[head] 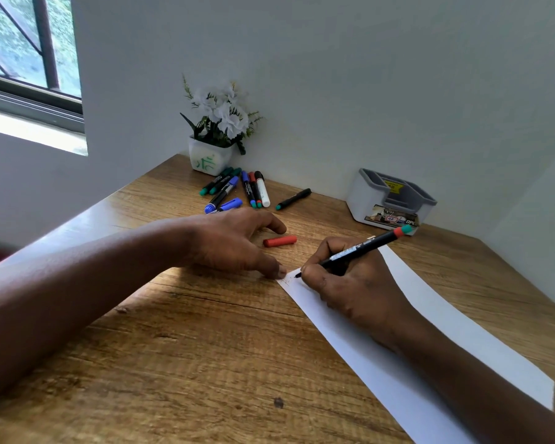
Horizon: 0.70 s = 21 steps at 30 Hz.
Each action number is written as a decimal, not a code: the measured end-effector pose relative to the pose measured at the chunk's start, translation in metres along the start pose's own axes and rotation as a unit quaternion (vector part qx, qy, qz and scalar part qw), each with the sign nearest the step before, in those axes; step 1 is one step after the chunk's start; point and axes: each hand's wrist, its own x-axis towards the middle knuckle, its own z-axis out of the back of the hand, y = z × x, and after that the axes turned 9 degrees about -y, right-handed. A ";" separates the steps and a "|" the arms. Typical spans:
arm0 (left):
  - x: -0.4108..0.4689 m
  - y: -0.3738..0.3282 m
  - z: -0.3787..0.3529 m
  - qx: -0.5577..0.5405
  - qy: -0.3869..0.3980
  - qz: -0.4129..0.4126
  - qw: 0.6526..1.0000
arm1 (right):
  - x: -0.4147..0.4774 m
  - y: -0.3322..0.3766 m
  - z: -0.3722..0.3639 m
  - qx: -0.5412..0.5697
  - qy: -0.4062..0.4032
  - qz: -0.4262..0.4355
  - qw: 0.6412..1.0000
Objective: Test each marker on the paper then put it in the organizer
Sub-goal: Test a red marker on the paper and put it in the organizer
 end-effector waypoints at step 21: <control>0.000 0.001 0.000 0.009 -0.007 -0.004 1.000 | 0.000 0.002 0.006 -0.013 0.005 -0.027 1.000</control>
